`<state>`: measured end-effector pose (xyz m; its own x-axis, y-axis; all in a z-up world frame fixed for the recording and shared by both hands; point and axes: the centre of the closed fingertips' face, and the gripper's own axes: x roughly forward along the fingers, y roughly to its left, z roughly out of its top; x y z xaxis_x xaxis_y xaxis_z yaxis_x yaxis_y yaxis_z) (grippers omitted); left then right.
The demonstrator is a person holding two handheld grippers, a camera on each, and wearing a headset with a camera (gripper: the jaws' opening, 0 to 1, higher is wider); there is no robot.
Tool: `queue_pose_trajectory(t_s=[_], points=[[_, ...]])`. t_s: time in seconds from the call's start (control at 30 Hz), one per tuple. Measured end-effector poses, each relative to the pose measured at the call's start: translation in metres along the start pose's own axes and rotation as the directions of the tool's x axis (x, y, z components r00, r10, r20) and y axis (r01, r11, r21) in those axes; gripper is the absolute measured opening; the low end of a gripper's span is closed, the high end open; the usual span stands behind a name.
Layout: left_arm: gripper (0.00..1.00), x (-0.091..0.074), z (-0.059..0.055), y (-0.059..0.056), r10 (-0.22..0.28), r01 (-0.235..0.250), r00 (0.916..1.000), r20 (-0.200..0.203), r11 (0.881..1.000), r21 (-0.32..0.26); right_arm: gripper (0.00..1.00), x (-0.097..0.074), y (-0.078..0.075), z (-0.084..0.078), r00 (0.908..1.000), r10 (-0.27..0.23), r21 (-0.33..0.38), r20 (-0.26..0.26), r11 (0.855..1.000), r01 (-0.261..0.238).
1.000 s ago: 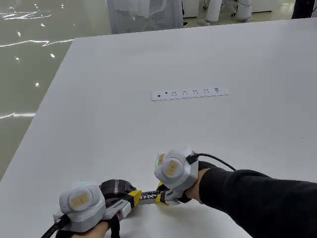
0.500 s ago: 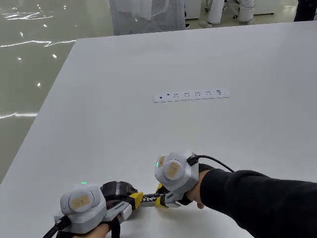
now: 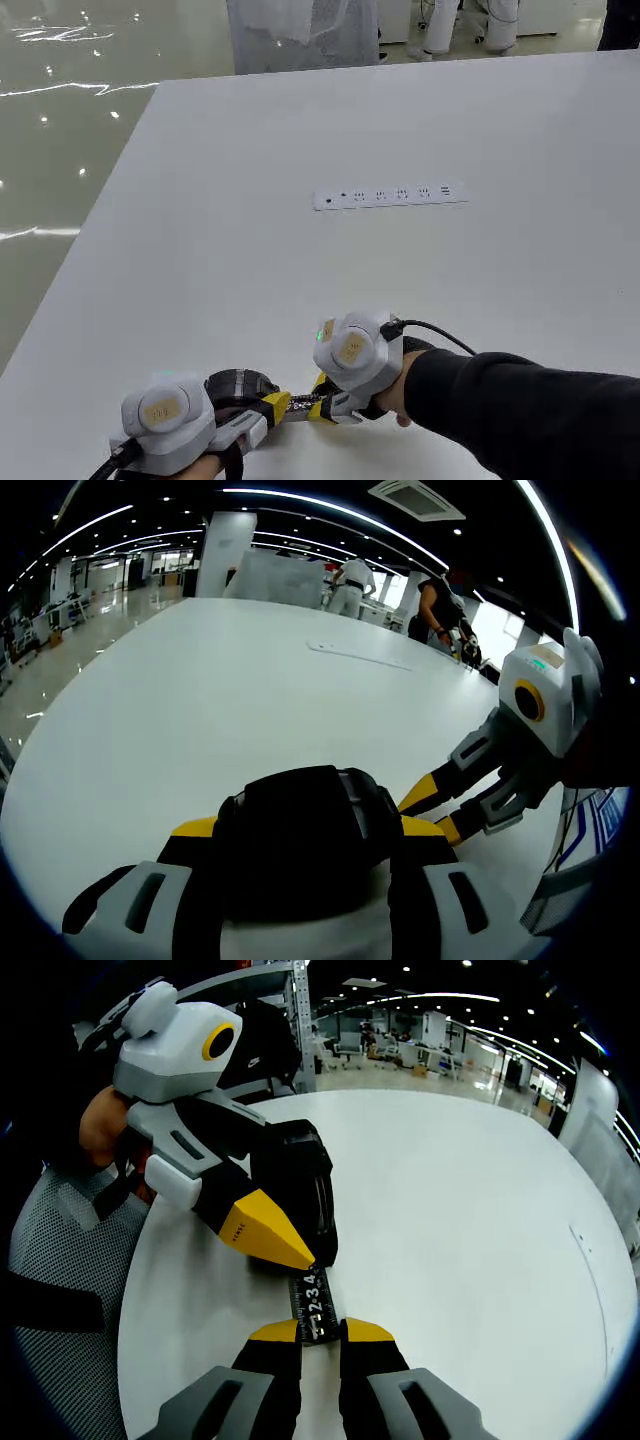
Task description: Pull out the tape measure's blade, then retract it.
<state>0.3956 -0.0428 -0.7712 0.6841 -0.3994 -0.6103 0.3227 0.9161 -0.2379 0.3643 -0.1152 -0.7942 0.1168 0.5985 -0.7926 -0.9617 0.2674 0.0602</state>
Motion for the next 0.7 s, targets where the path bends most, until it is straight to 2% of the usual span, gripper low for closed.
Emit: queue_pose_trajectory(t_s=[0.7], points=[[0.62,-0.002,0.001,-0.001,-0.033,0.033,0.9994,-0.004,0.999,-0.012,0.1,0.008,0.002,0.012,0.9995,0.002,0.004,0.031,1.0,-0.002]])
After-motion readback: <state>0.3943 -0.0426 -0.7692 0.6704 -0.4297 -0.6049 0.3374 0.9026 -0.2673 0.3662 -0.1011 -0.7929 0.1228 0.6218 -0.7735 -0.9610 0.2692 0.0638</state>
